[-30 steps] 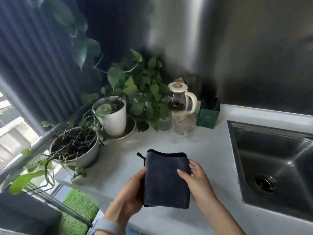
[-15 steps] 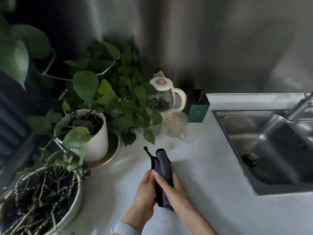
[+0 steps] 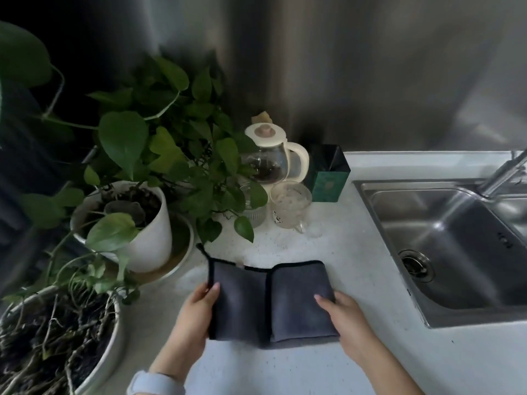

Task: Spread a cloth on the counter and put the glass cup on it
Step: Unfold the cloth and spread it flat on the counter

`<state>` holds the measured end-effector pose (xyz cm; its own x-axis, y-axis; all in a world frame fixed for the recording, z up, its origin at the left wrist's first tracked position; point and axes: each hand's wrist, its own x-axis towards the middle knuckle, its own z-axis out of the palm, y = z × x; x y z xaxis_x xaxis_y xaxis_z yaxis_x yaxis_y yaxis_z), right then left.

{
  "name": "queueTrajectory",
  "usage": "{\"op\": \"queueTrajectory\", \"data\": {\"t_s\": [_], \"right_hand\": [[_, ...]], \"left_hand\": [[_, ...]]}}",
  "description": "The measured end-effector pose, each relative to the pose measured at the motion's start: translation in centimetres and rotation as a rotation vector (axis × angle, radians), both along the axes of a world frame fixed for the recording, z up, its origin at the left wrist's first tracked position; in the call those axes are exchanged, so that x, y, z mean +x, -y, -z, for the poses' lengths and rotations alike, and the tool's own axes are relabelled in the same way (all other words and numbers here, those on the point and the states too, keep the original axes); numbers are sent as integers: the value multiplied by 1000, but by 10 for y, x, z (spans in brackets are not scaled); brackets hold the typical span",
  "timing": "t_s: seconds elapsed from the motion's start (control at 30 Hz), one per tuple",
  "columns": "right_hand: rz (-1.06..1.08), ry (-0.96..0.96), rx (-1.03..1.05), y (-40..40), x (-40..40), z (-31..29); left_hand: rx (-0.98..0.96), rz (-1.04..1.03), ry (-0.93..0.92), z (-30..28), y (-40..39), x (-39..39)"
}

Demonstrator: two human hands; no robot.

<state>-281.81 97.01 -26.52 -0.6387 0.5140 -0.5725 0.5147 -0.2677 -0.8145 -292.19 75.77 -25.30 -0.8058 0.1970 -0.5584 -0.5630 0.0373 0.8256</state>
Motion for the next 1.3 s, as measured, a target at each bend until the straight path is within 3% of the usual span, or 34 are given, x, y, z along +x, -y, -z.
{"op": "queueTrajectory", "data": {"t_s": [0.1,0.23,0.33,0.43,0.6,0.7,0.8,0.93,1.07,1.2,1.3], "right_hand": [[-35,96,284,-7,5,16],[-179,167,920,15,5,24],[-454,164,1082,43,-8,21],[-644,283,1136,63,-27,21],[-728,342,1094,63,-50,10],[-612,267,948,38,-51,-6],[-340,199,774,-10,-35,-26],[-66,175,739,-82,-11,-32],[-54,275,694,-107,-7,-9],[-185,376,708,-107,-6,10],[-216,318,740,-105,-13,14]], "left_hand": [[-181,-10,-20,19,20,-7],[-311,-13,-64,35,26,-6],[-357,-10,-105,37,26,-5],[-420,-10,-136,38,24,-6],[-422,-77,-153,41,21,-7],[-413,-115,-173,42,20,-10],[-454,-191,-223,42,26,-19],[-556,-247,-210,46,44,-34],[-528,-235,-206,49,42,-37],[-606,-147,-277,50,31,-39],[-588,-138,-305,48,26,-44]]}}
